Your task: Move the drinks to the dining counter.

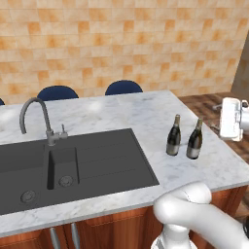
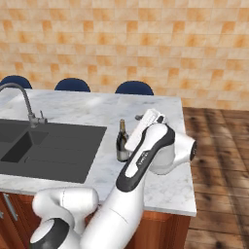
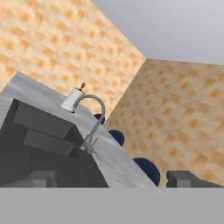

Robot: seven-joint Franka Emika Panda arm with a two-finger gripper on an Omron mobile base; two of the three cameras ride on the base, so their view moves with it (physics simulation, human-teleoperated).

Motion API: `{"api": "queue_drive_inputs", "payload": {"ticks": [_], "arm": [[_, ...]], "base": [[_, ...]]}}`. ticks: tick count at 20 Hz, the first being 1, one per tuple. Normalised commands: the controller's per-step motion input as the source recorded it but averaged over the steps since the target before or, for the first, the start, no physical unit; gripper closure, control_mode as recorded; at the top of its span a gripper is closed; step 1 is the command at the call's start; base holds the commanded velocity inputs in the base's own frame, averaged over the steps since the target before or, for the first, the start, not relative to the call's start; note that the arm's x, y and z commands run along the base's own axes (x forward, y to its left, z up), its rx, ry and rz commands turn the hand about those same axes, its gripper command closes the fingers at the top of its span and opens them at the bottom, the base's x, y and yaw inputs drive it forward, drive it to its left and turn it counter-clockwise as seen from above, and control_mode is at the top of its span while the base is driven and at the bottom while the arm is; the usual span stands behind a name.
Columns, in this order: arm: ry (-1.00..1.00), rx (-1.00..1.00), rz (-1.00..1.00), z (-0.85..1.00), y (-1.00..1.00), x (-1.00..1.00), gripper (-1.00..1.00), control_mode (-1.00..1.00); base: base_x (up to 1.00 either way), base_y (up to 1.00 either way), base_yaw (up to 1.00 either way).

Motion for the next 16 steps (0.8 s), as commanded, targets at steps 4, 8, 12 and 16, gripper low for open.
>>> {"api": "queue_drive_inputs", "payload": {"ticks": [4, 8, 12, 16], "arm": [[-0.18, -0.19, 0.00, 0.00, 0.54, -0.84, -1.00, -1.00], [-0.04, -0.14, -0.02, 0.00, 0.60, -0.41, -1.00, -1.00], [0.00, -0.08, -0.13, -0.02, 0.35, -0.13, -1.00, -1.00], [0.00, -0.02, -0.16, 0.00, 0.03, -0.16, -1.00, -1.00]], "base": [[0.00, 0.00, 0.00], [0.00, 0.00, 0.00], [0.00, 0.00, 0.00], [0.00, 0.00, 0.00]]}}
